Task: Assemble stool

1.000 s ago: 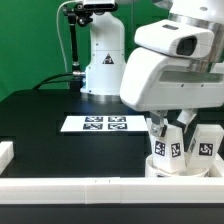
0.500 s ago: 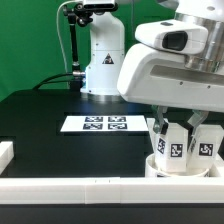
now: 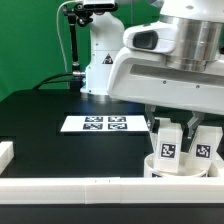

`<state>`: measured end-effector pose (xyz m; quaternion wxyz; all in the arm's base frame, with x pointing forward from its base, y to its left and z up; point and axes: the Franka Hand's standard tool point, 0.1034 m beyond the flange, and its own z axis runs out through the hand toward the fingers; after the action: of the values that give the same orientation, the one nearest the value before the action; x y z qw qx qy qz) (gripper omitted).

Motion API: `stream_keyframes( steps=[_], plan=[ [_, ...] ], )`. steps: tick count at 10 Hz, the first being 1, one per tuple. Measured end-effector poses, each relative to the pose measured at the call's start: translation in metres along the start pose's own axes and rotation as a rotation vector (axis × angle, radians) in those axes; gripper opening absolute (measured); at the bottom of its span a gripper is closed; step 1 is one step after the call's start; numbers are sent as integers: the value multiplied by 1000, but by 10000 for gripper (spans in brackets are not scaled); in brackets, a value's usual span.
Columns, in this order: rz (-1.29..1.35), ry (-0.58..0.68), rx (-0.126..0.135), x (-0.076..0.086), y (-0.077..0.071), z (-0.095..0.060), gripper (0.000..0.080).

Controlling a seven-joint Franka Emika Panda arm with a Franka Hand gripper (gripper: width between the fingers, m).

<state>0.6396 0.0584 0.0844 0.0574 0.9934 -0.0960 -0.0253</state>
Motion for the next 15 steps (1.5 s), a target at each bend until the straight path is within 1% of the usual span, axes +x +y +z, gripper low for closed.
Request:
stream_keyframes(
  steps=[1, 8, 9, 10, 11, 12, 13, 14, 15],
  plan=[
    [77, -1, 21, 1, -1, 0, 340],
    [513, -12, 29, -2, -6, 1, 340],
    [573, -12, 39, -1, -7, 1, 340],
    [628, -9, 73, 2, -6, 2, 340],
    [745, 9, 113, 4, -7, 3, 340],
    [846, 17, 144, 4, -9, 3, 340],
    [946, 23, 165, 4, -12, 3, 340],
    [1012, 17, 169, 3, -17, 3, 340],
    [1045, 13, 172, 3, -18, 2, 340]
  ],
)
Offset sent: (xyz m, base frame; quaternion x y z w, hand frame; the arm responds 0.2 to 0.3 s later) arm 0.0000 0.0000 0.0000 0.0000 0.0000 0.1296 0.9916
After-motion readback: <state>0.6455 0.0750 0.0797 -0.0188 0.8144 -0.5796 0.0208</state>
